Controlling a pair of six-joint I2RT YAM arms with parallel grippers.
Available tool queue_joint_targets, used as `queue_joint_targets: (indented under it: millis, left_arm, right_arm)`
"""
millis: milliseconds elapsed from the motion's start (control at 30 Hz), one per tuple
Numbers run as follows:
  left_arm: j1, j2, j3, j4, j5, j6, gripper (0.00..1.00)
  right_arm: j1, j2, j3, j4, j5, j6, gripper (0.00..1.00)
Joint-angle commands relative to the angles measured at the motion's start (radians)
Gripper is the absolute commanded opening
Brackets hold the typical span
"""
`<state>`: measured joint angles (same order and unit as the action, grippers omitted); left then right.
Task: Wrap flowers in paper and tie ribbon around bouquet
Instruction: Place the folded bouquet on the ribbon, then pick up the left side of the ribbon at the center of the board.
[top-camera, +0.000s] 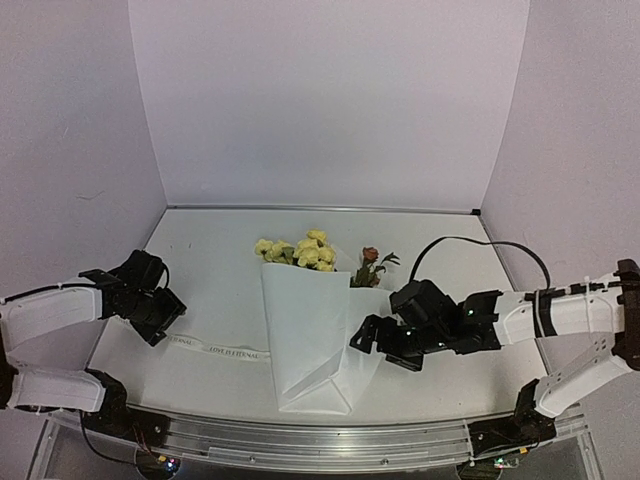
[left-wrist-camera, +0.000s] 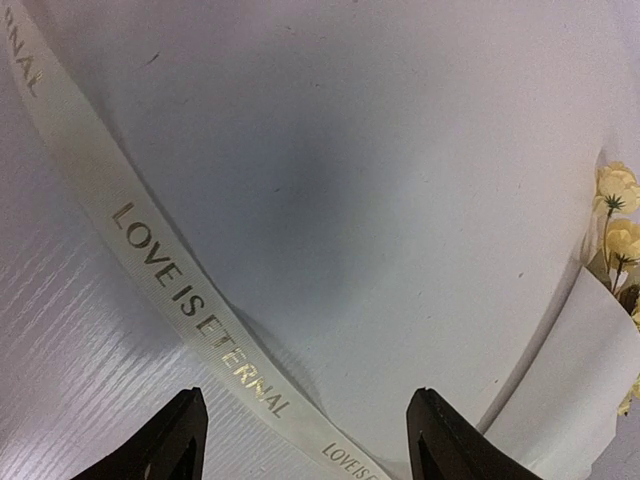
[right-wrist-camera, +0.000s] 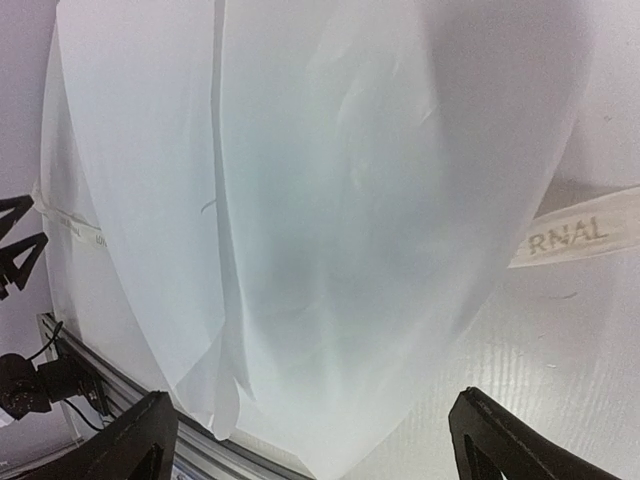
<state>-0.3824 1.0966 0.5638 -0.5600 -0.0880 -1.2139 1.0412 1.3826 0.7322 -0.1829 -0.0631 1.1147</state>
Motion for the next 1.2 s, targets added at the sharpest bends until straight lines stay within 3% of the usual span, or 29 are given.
queue_joint_targets:
  millis: [0,133,500,600,967,1033,1167]
  left_arm:
    - [0.010,-0.053,-0.060,-0.061,-0.086,-0.169,0.69]
    - [0.040,-0.026,-0.107,-0.026,-0.088,-0.206,0.69]
    - [0.108,0.137,-0.078,0.141,-0.054,-0.087,0.68]
    - [0.124,0.187,-0.072,0.156,-0.041,-0.073,0.60]
    - [0.215,0.258,-0.023,0.218,0.013,0.046,0.06]
    - [0.219,0.254,-0.004,0.206,0.006,0.075,0.01]
    - [0.230,0.219,0.018,0.190,-0.028,0.118,0.00]
  right_arm:
    - [-0.065,-0.055,0.002,-0.117,0.023,-0.095,0.98]
    - [-0.128,-0.089,0.000,-0.142,0.023,-0.114,0.98]
    - [-0.271,-0.162,-0.121,-0.150,0.091,-0.055,0.98]
    - [-0.325,-0.194,-0.165,-0.156,0.113,-0.034,0.98]
    - [-0.548,-0.234,-0.285,-0.185,0.152,0.058,0.98]
    - [-0.602,-0.264,-0.304,-0.190,0.152,0.061,0.98]
    - [-0.701,-0.301,-0.293,-0.222,0.190,0.023,0.98]
